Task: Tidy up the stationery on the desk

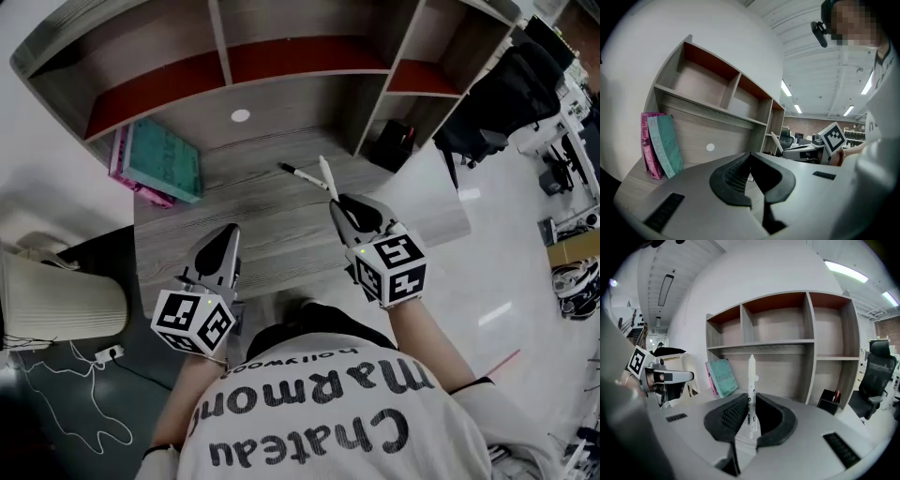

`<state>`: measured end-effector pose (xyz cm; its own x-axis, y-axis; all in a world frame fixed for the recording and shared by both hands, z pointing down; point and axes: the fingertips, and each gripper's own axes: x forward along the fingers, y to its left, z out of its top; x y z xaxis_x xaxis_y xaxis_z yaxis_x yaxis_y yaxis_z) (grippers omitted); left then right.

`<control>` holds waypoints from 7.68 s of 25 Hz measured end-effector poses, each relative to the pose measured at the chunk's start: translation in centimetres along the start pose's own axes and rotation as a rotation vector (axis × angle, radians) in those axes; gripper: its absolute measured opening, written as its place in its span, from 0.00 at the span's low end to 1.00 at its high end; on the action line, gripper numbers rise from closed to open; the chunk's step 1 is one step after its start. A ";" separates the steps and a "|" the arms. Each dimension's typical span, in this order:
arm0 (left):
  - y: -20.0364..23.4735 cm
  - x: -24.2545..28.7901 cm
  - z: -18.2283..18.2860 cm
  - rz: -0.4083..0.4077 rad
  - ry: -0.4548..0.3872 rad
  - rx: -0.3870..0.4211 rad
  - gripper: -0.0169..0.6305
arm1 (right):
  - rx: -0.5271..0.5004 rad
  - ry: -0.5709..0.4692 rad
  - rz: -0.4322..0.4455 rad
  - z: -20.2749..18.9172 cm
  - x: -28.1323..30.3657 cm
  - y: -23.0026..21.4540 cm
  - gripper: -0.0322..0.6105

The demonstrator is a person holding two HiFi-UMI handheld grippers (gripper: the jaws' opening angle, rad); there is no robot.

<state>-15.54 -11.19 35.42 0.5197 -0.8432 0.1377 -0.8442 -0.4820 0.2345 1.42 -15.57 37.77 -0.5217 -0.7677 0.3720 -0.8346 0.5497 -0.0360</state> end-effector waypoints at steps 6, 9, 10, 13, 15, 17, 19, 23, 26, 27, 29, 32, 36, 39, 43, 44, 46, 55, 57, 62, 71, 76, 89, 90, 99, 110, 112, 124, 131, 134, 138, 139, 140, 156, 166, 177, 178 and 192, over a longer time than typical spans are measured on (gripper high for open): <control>-1.8 0.8 -0.4 -0.060 0.012 0.010 0.05 | 0.031 -0.023 -0.066 -0.7 -2.4 -1.3 0.15; -2.7 1.5 -0.7 -0.088 0.021 0.007 0.05 | 0.038 -0.018 -0.093 -1.3 -3.3 -2.1 0.15; -3.0 1.8 -0.9 -0.097 0.025 0.007 0.05 | 0.042 -0.018 -0.102 -1.4 -3.6 -2.4 0.15; -3.8 2.8 -1.2 -0.121 0.035 0.005 0.05 | 0.053 -0.015 -0.125 -1.9 -4.1 -3.4 0.15; -4.3 3.6 -1.4 -0.135 0.040 0.005 0.05 | 0.058 -0.010 -0.136 -2.3 -4.5 -4.1 0.15; -4.9 4.5 -1.4 -0.147 0.045 0.009 0.05 | 0.061 -0.004 -0.146 -2.6 -4.8 -5.1 0.15; -5.5 5.6 -1.4 -0.157 0.046 0.012 0.05 | 0.065 -0.001 -0.156 -2.8 -5.1 -6.4 0.15; -6.9 8.0 -1.3 -0.165 0.042 0.019 0.05 | 0.069 0.000 -0.170 -3.2 -5.6 -9.2 0.15; -7.9 10.1 -1.1 -0.159 0.039 0.016 0.05 | 0.067 0.004 -0.170 -3.1 -5.8 -11.7 0.15; -8.3 10.8 -1.0 -0.156 0.038 0.014 0.05 | 0.066 0.008 -0.168 -3.1 -5.7 -12.7 0.15; -9.0 12.4 -0.9 -0.147 0.036 0.008 0.05 | 0.066 0.015 -0.163 -2.9 -5.6 -14.7 0.15; -9.9 14.4 -0.6 -0.123 0.027 -0.001 0.05 | 0.066 0.020 -0.148 -2.6 -5.2 -17.6 0.15; -10.5 16.7 -0.6 -0.079 0.019 -0.010 0.05 | 0.054 0.032 -0.124 -2.3 -4.3 -21.2 0.15; -10.4 17.8 -0.9 -0.036 0.020 -0.020 0.05 | 0.032 0.072 -0.095 -2.5 -3.2 -23.7 0.15; -9.9 18.5 -1.2 0.030 0.014 -0.035 0.05 | -0.018 0.171 -0.063 -3.3 -1.7 -26.7 0.15; -9.8 18.6 -1.3 0.043 0.011 -0.039 0.05 | -0.027 0.201 -0.056 -3.6 -1.4 -27.3 0.15; -9.6 18.9 -1.4 0.067 0.007 -0.045 0.05 | -0.048 0.272 -0.037 -4.4 -0.6 -28.5 0.15; -8.0 18.6 -2.3 0.146 0.004 -0.073 0.05 | -0.283 0.588 0.028 -7.3 2.3 -31.3 0.15; -7.5 18.3 -2.3 0.159 0.002 -0.075 0.05 | -0.377 0.640 0.034 -7.1 2.7 -31.4 0.15; -6.7 17.6 -2.2 0.179 0.000 -0.077 0.05 | -0.630 0.797 0.049 -7.7 3.5 -32.1 0.15; -5.4 16.3 -2.2 0.201 -0.006 -0.086 0.05 | -0.882 0.959 0.071 -7.6 4.7 -32.8 0.15; -5.1 15.8 -2.2 0.206 -0.008 -0.089 0.05 | -1.022 0.984 0.072 -6.9 5.6 -32.1 0.15; -4.8 15.2 -2.5 0.222 -0.011 -0.108 0.05 | -1.219 1.057 0.092 -6.3 6.2 -32.2 0.16; -4.9 15.2 -2.6 0.222 -0.011 -0.109 0.05 | -1.216 1.049 0.094 -6.3 6.3 -32.0 0.16; -4.5 14.9 -2.8 0.236 -0.018 -0.115 0.05 | -1.212 0.950 0.105 -5.7 7.6 -30.3 0.24; -4.4 14.7 -2.4 0.223 -0.017 -0.110 0.05 | -0.949 0.809 0.178 -3.6 7.3 -27.1 0.27; -4.5 14.9 -2.3 0.211 -0.015 -0.108 0.05 | -0.865 0.749 0.165 -2.4 7.0 -26.8 0.25; -5.7 16.1 -0.7 0.096 -0.005 -0.062 0.05 | -0.438 0.358 -0.014 3.5 3.7 -27.9 0.08; -5.8 16.0 0.1 0.039 0.000 -0.046 0.05 | -0.249 0.157 -0.086 5.9 1.0 -27.1 0.07; -5.5 15.5 0.3 0.025 -0.002 -0.046 0.05 | -0.182 0.075 -0.096 6.4 0.1 -25.6 0.07; -5.1 14.7 0.7 0.005 -0.004 -0.037 0.05 | -0.077 -0.034 -0.090 6.7 -0.4 -22.8 0.07; -4.9 14.5 0.8 0.000 -0.005 -0.034 0.05 | -0.037 -0.059 -0.077 6.6 -0.4 -21.9 0.07; -4.8 14.2 0.9 -0.005 -0.005 -0.032 0.05 | 0.006 -0.083 -0.062 6.5 -0.4 -21.0 0.07; 2.0 5.9 -1.5 0.019 0.047 -0.058 0.05 | 0.340 -0.081 0.093 1.3 2.7 -8.2 0.07; 5.0 4.2 -3.7 0.104 0.070 -0.132 0.05 | 0.259 0.019 0.176 -0.8 7.6 -4.0 0.07; 7.1 4.3 -5.5 0.256 0.091 -0.191 0.05 | 0.125 0.265 0.340 -5.3 13.6 -3.2 0.07; 7.3 4.2 -5.7 0.270 0.095 -0.196 0.05 | 0.116 0.284 0.343 -5.9 14.1 -3.4 0.07; 9.1 2.0 -7.4 0.450 0.098 -0.254 0.05 | 0.019 0.453 0.320 -9.5 19.4 -7.6 0.07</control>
<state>-21.18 -15.55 44.92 0.1329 -0.9213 0.3654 -0.9345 0.0063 0.3560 -0.70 -31.46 54.08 -0.6252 -0.3424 0.7013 -0.6518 0.7234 -0.2278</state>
